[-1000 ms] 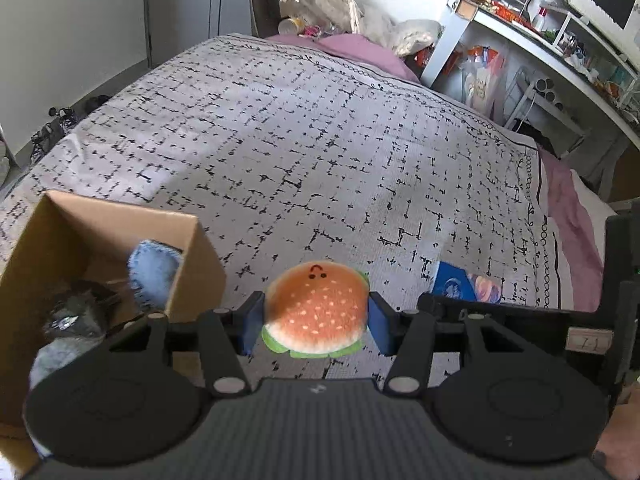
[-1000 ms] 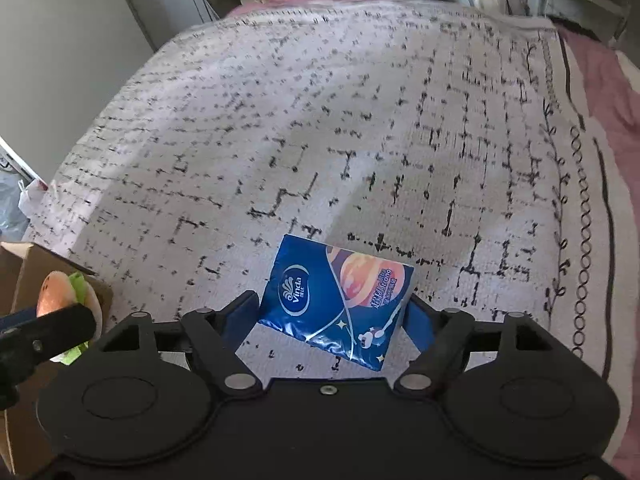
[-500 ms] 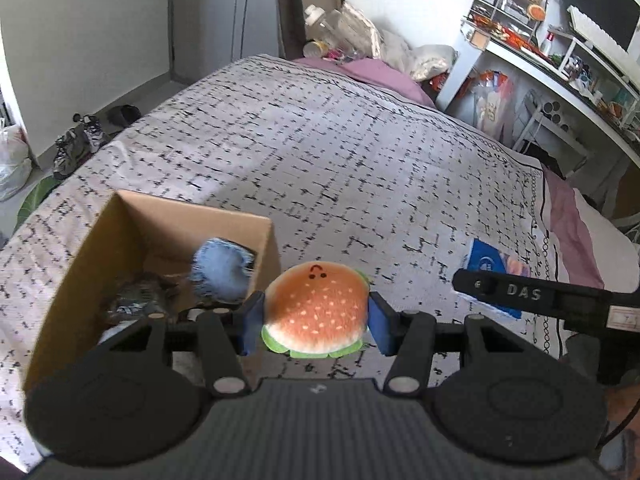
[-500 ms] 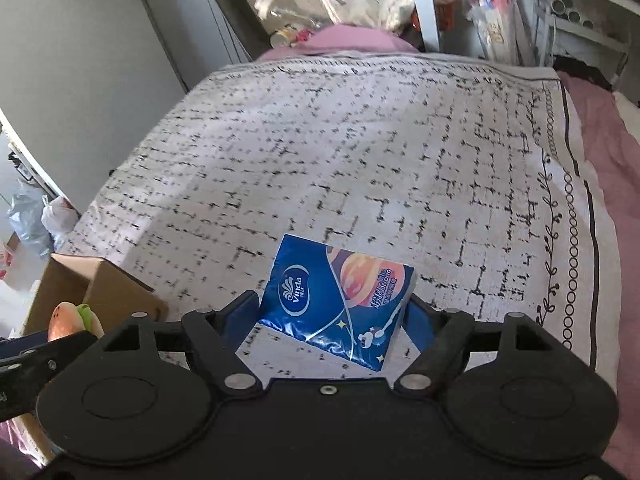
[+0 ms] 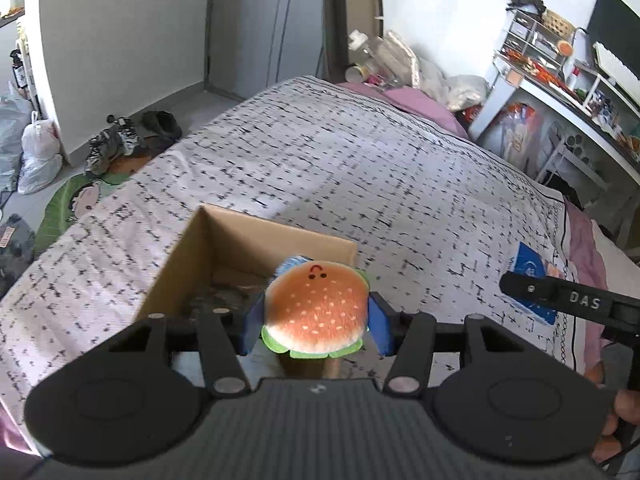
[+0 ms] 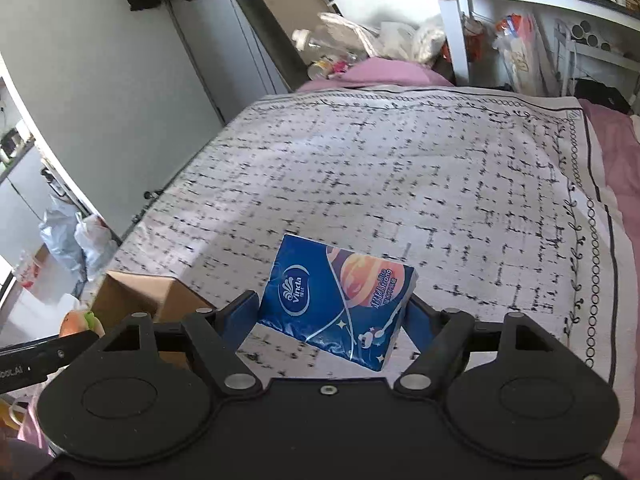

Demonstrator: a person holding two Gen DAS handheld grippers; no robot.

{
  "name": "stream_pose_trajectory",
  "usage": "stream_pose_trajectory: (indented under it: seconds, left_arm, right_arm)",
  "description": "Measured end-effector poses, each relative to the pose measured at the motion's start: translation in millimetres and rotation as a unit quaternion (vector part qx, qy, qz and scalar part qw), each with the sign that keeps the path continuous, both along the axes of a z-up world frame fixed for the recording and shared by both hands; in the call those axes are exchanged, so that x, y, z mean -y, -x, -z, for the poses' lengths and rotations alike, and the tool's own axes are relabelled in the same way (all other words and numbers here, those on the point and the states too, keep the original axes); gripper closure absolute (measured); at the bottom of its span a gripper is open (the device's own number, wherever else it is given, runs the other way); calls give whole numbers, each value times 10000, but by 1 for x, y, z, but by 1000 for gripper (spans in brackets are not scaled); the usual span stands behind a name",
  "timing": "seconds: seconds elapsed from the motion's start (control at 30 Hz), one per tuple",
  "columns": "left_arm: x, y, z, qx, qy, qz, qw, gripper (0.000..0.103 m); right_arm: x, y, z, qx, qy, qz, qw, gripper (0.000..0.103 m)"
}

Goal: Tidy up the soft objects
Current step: 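Carry the burger and blue tissue packet with both grippers over the box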

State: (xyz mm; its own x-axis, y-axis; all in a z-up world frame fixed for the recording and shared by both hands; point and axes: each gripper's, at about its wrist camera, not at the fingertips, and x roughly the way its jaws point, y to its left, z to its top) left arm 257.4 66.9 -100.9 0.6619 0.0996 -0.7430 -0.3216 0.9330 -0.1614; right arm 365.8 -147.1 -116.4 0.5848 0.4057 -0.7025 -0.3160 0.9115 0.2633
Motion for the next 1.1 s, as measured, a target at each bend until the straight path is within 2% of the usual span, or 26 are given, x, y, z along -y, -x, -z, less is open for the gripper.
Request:
stream_pose_trajectory:
  seconds: [0.27,0.53,0.73,1.1]
  left_arm:
    - [-32,17,-7,80,42,-191,9998,49]
    - [-64,26,-2,35,200,-324,9993,49]
    - [-80,26,4,22,304,-289,9991,49]
    - [-102,17,11,5,449,-227,9987,49]
  right_arm:
    - [-29,17,-12,134,-25,-283,9995,28]
    - [-68,39,-26,366,-46,-625,9974,28]
    - [-97,47,-25,465,61,-827,9955,28]
    - [-122,53,-23,558,64,-987,9935,28]
